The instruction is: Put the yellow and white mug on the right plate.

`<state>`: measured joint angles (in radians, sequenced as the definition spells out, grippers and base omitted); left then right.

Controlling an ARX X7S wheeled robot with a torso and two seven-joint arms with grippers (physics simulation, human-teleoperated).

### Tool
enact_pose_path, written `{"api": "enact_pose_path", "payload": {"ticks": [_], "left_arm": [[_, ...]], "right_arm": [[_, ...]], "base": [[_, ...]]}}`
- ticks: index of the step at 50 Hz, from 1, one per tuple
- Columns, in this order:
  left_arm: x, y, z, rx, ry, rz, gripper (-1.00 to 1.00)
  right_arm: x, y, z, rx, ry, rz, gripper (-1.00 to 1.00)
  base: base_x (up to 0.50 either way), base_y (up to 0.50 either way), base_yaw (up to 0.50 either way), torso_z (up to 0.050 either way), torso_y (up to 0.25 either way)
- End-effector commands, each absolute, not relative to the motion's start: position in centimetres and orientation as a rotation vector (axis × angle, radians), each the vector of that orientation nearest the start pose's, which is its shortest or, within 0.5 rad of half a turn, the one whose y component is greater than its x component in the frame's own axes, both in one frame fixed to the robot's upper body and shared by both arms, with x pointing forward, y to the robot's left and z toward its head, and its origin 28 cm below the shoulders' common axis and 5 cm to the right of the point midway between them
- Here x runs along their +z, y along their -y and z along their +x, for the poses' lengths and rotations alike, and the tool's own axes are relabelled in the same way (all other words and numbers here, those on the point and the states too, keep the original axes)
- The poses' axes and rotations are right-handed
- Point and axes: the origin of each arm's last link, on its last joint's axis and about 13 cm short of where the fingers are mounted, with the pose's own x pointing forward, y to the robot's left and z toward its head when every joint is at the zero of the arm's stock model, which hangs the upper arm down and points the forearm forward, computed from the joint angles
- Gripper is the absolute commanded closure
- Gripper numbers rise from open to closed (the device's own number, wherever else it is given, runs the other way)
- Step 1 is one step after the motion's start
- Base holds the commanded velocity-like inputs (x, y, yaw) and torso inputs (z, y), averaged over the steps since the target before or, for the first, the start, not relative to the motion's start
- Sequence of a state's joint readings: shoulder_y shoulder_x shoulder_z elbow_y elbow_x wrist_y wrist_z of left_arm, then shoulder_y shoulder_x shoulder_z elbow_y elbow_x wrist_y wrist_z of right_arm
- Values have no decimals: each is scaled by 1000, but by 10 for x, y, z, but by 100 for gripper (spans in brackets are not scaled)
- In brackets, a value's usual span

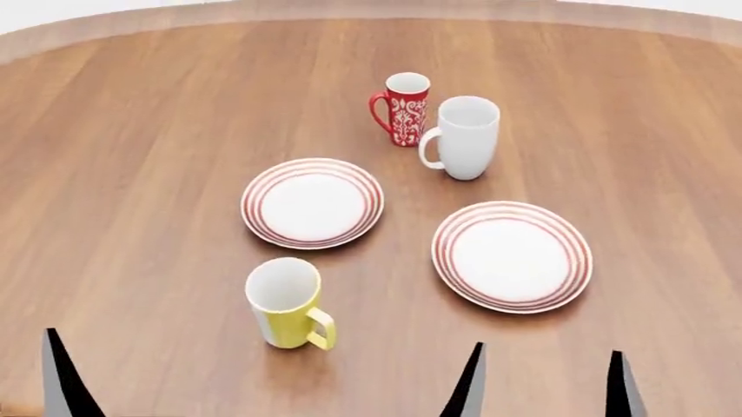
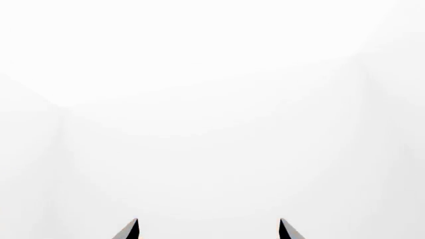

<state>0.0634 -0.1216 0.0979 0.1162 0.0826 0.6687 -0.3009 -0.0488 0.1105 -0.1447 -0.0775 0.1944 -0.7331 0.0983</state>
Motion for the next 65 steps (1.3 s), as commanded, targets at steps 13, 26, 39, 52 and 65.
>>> {"api": "enact_pose_path", "payload": {"ticks": [13, 26, 39, 52, 65], "left_arm": [[71, -208, 192, 121, 758, 51, -100], [69, -207, 192, 116, 758, 59, -100], [69, -207, 192, 113, 762, 63, -100], [70, -207, 191, 114, 768, 62, -100], [69, -206, 190, 107, 761, 58, -100]], "right_arm": [[69, 93, 194, 55, 747, 158, -100], [68, 93, 194, 58, 737, 159, -100], [65, 92, 197, 63, 697, 137, -100], [64, 95, 206, 99, 547, 157, -100], [50, 103, 238, 273, 126, -24, -100]], "base": [[500, 0, 0, 0, 0], [500, 0, 0, 0, 0], [269, 0, 0, 0, 0], [0, 0, 0, 0, 0], [0, 0, 0, 0, 0]]}}
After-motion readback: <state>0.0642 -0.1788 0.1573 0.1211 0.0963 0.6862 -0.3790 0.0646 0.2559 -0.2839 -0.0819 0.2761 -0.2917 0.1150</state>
